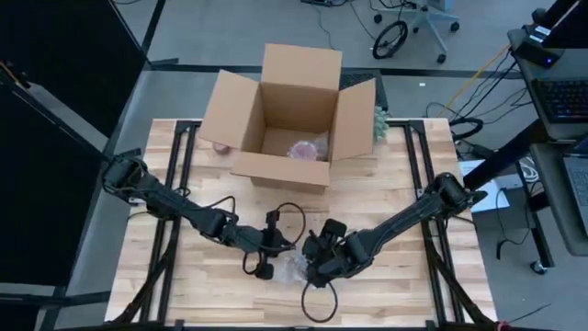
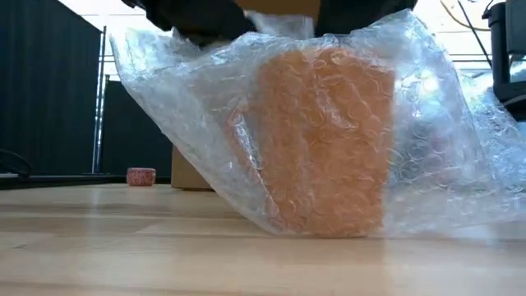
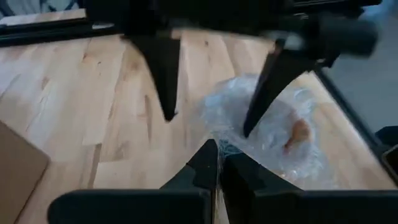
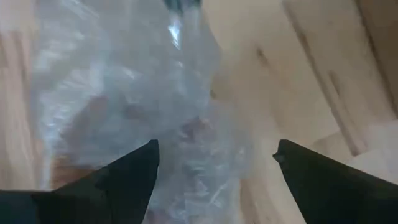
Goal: Wrap mug
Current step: Wrap the orange cup with bubble wrap
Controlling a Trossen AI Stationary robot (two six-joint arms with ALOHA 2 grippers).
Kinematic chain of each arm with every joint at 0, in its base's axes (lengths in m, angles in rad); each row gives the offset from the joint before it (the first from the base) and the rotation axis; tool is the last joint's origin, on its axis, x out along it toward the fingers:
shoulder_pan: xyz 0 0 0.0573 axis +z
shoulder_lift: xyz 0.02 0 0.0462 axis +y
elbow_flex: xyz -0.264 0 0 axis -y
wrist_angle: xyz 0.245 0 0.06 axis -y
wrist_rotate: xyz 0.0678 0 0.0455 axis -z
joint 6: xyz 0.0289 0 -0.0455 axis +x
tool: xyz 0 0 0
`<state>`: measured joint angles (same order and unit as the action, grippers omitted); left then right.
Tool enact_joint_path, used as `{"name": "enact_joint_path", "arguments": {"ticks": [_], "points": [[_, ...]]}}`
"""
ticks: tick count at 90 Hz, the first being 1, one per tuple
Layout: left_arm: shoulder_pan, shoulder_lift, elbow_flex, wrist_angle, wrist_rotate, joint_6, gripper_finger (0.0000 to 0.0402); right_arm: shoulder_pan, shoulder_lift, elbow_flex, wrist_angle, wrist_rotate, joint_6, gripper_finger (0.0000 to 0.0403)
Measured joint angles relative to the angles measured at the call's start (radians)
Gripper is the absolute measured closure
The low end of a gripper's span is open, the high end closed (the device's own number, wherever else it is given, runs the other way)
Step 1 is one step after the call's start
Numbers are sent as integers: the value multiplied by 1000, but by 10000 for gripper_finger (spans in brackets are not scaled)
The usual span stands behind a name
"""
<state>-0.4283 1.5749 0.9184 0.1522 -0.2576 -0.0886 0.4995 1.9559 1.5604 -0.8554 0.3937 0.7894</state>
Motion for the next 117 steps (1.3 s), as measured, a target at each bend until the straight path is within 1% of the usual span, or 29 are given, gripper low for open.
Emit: {"name": "enact_joint_path", "arguments": {"ticks": [11,24,49,77,89,98,106,117], "points": [[-9,0,0,16,36,-8,401,-3,26,0,2,-3,-7,93],[-17,25,0,80,70,-9,401,-13,53,0,18,-5,-13,93],[-17,162,2,240,93,-6,401,-14,69,0,30,-21,-15,93],[-12,287,9,273,103,-14,401,-14,63,0,31,-39,-54,93],[-12,293,8,281,103,-33,402,-14,56,72,-48,-82,-77,93],[-12,295,6,295,104,-33,402,-11,50,163,-163,-89,-88,93],[-12,296,6,300,107,-32,402,-1,47,234,-231,-60,-92,93],[-12,297,5,302,108,-33,402,-8,46,243,-196,-9,-98,93]]}}
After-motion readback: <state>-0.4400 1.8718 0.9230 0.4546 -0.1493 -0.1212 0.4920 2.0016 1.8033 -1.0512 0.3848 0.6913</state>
